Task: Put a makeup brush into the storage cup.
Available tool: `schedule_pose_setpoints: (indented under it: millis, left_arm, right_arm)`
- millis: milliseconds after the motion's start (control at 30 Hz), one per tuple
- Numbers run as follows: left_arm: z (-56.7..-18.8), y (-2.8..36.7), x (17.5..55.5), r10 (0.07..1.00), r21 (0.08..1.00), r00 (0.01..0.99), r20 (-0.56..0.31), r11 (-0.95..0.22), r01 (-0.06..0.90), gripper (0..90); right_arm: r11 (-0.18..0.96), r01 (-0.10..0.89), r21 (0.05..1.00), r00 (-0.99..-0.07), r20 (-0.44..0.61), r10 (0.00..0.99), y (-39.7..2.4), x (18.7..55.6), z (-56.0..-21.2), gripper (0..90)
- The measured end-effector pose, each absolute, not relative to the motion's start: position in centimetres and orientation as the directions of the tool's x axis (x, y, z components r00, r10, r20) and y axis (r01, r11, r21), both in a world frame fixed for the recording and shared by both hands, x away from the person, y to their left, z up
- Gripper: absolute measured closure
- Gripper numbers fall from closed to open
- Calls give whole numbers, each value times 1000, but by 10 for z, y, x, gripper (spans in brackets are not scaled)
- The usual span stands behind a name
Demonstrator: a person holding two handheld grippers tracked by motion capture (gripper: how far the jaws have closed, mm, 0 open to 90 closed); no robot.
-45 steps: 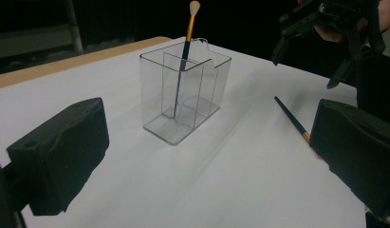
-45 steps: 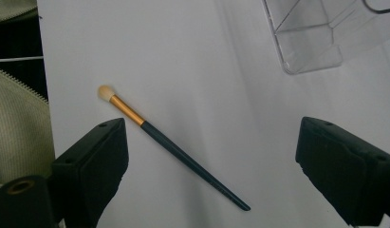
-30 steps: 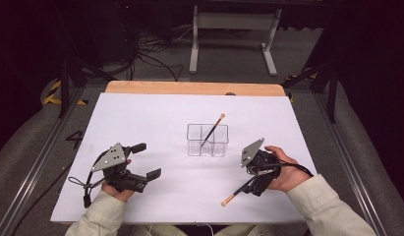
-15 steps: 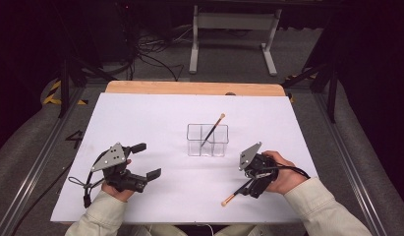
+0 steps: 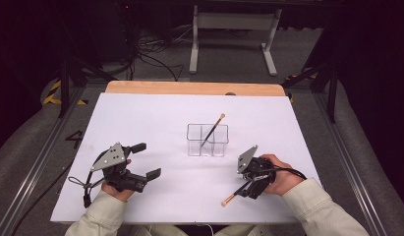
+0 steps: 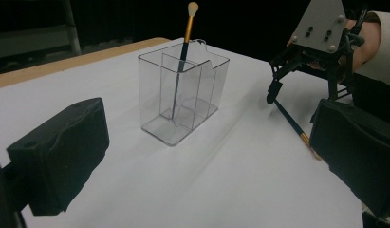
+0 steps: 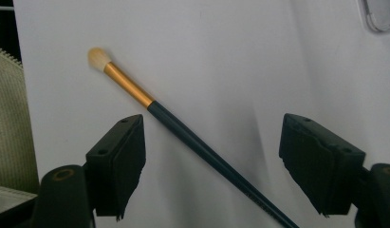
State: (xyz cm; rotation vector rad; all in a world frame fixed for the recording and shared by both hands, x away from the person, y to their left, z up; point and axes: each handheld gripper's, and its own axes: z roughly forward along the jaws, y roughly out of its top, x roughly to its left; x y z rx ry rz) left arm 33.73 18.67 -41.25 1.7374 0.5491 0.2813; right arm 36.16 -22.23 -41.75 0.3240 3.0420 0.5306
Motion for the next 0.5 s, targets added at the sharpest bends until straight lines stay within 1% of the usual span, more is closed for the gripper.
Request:
schedule_pose_setpoints:
  millis: [67,300,400,433,500]
  left_arm:
    - [-413,187,337,501,965,859,-105,-157,209,1]
    - [-412,187,337,502,966,859,-103,-156,207,1]
    - [-412,187,337,502,966,859,-102,-156,206,1]
    - [-412,187,337,503,966,858,-101,-158,206,2]
    - [-412,187,337,503,965,858,-101,-160,207,2]
  right_arm:
    - [922,193,335,-979,0,205,-222,362,-419,290]
    - [928,190,320,-979,-6,202,-222,362,-422,334]
    - [934,177,309,-982,-13,190,-220,362,-424,376]
    - [938,180,295,-982,-8,191,-220,361,-425,419]
    - [939,180,293,-982,-5,190,-220,361,-425,433]
